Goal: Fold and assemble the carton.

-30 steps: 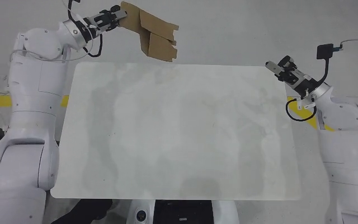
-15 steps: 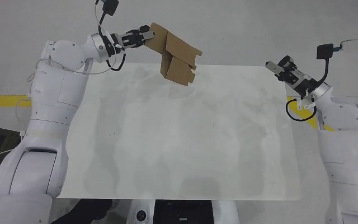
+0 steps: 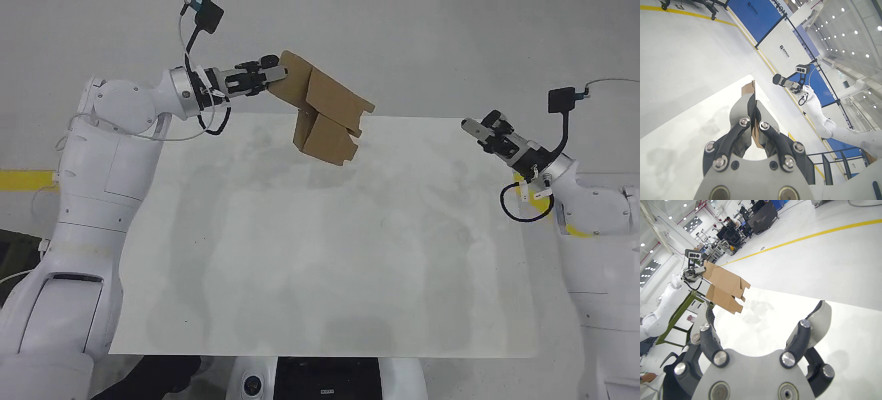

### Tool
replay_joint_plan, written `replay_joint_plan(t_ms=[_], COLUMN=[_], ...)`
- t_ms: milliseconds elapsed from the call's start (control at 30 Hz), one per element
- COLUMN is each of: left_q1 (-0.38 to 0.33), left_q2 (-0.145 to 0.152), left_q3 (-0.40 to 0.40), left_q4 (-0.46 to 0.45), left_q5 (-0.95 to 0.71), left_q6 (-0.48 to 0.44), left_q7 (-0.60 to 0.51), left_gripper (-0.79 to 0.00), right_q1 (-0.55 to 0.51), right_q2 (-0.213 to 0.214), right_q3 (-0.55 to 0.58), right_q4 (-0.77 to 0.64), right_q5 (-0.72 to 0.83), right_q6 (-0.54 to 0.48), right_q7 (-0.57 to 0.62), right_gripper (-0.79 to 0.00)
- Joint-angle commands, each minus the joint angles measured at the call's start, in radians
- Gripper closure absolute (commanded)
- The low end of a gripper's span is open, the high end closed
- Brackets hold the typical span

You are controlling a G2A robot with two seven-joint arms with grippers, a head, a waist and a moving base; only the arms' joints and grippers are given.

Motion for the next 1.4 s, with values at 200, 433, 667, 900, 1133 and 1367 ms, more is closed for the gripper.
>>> replay_joint_plan(t_ms=[200,433,667,900,1133,1367], left_q1=[0.012,0.023,0.034,0.045,0.049,0.052], left_q2=[0.006,0.008,0.011,0.015,0.018,0.02], left_q3=[0.001,0.012,0.017,0.017,0.02,0.021], left_q4=[-0.024,-0.042,-0.065,-0.091,-0.1,-0.101], left_q5=[-0.06,-0.098,-0.168,-0.226,-0.262,-0.282], left_q6=[-0.012,-0.022,-0.01,0.014,0.036,0.048], left_q7=[-0.076,-0.117,-0.166,-0.212,-0.23,-0.238], left_gripper=[0.0,0.0,0.0,0.0,0.0,0.0], right_q1=[0.088,0.174,0.244,0.278,0.302,0.319], right_q2=[-0.023,-0.051,-0.078,-0.084,-0.08,-0.071], right_q3=[-0.147,-0.281,-0.398,-0.487,-0.558,-0.62], right_q4=[0.126,0.229,0.299,0.331,0.341,0.325], right_q5=[0.204,0.335,0.383,0.426,0.462,0.51], right_q6=[-0.08,-0.172,-0.222,-0.265,-0.295,-0.317], right_q7=[0.171,0.309,0.312,0.269,0.239,0.216], right_gripper=[-0.785,-0.785,-0.785,-0.785,-0.357,-0.052])
